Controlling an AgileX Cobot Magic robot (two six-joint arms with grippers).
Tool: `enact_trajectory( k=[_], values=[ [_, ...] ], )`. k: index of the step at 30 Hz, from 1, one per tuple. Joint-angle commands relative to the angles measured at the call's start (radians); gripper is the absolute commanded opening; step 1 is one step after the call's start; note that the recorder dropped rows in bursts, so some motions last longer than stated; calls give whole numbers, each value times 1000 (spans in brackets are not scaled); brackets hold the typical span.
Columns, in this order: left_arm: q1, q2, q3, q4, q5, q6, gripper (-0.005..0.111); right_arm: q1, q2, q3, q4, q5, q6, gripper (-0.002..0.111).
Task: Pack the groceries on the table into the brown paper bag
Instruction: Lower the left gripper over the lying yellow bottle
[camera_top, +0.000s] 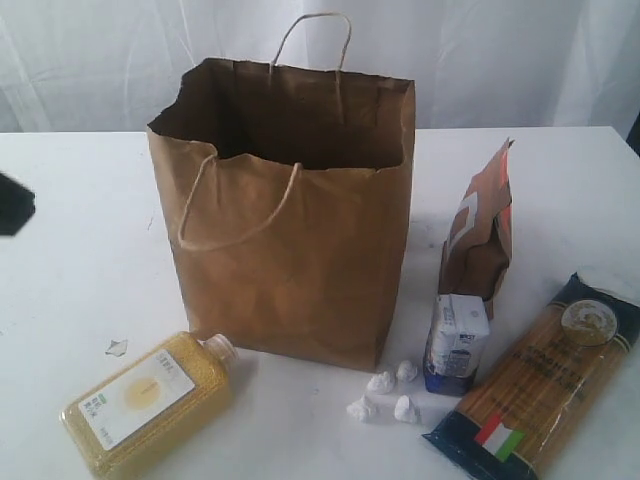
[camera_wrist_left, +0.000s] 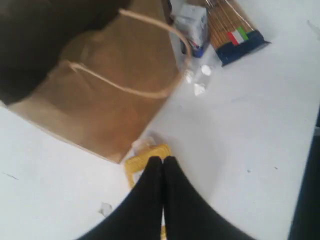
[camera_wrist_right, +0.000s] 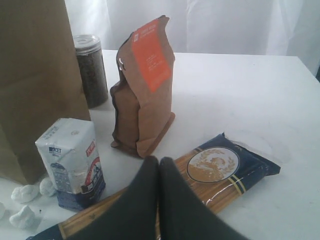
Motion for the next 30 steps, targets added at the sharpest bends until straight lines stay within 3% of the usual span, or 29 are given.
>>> enact_trajectory(
  k=[1, 6, 8, 11, 15, 17, 22, 30],
  values=[
    [-1, -5, 80, -52, 45, -30, 0, -5, -6, 6, -6, -5, -1, 0],
    [-1, -5, 166, -89, 64, -79, 1, -5, -6, 6, -6, -5, -1, 0],
    [-1, -5, 211, -119, 53, -79, 7, -5, -6, 6, -6, -5, -1, 0],
    [-1, -5, 282, -151, -13, -94, 27, -5, -6, 6, -6, -5, -1, 0],
    [-1, -5, 381, -187, -163, -94, 74, -5, -6, 6, -6, -5, -1, 0],
    [-1, -5, 438, -201, -260, -91, 86, -5, -6, 6, -6, -5, -1, 0],
    [-1, 2, 563, -217, -438, -86, 88, -5, -6, 6, -6, -5, -1, 0],
    [-1, 102, 622, -223, -578, -35, 88, -5, -6, 6, -6, -5, -1, 0]
  ],
)
